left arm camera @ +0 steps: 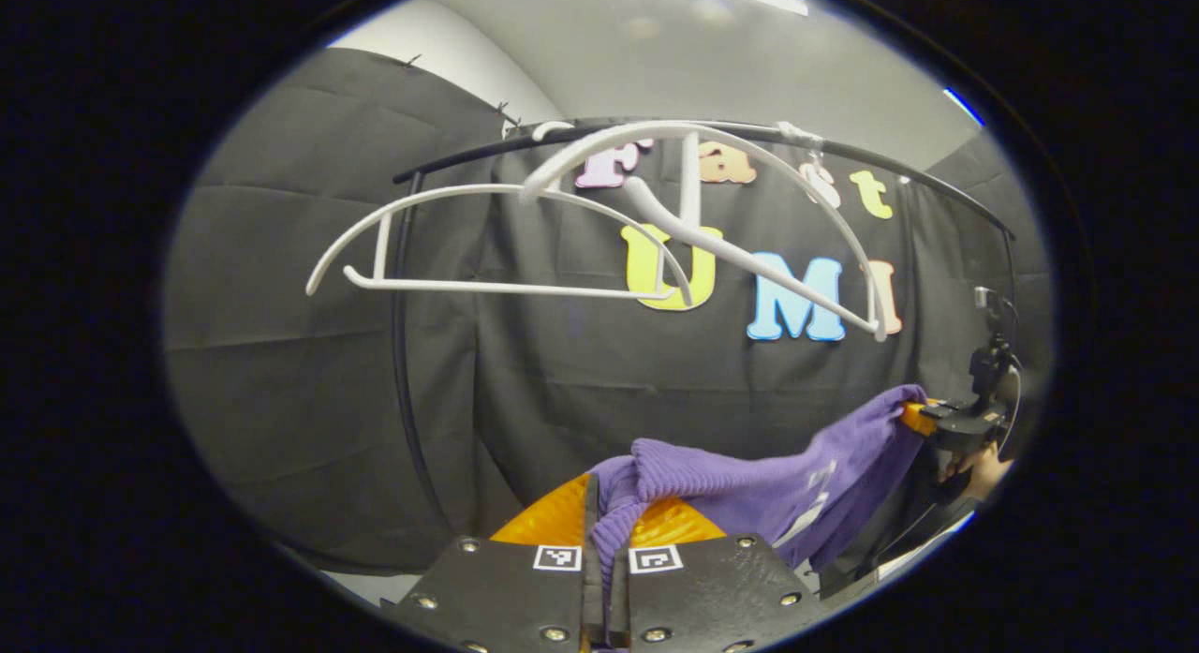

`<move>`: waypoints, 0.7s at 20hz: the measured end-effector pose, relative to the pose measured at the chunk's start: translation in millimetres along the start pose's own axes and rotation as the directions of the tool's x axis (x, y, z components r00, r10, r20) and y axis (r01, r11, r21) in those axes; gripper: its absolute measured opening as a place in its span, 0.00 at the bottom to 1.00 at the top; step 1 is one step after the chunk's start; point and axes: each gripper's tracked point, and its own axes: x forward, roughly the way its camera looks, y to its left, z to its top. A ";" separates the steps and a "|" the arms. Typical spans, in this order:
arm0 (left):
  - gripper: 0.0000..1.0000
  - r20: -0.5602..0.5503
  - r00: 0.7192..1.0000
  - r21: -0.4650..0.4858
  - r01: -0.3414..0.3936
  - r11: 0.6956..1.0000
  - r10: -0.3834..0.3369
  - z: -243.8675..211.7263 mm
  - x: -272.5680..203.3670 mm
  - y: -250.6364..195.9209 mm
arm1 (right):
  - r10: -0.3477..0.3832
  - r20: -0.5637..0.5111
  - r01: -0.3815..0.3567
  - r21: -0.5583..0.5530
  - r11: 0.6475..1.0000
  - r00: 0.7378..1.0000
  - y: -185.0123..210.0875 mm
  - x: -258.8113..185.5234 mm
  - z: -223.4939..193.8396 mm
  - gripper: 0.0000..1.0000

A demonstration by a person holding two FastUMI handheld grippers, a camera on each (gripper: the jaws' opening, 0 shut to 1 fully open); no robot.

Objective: Grasp the clothes on the hanger with both hands and then place them into the laundry hamper below.

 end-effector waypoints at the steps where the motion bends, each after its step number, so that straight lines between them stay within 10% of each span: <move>1: 0.03 0.001 1.000 0.008 0.003 1.000 -0.003 0.0 -0.3 -3.8 | 0.015 -0.009 -0.015 -0.017 1.000 1.000 5.7 -6.0 -3.5 0.05; 14: 0.08 0.077 0.989 0.022 0.123 0.992 -0.124 50.0 -79.2 -27.4 | 0.177 0.076 -0.179 0.018 0.984 0.981 90.4 -131.9 59.8 0.05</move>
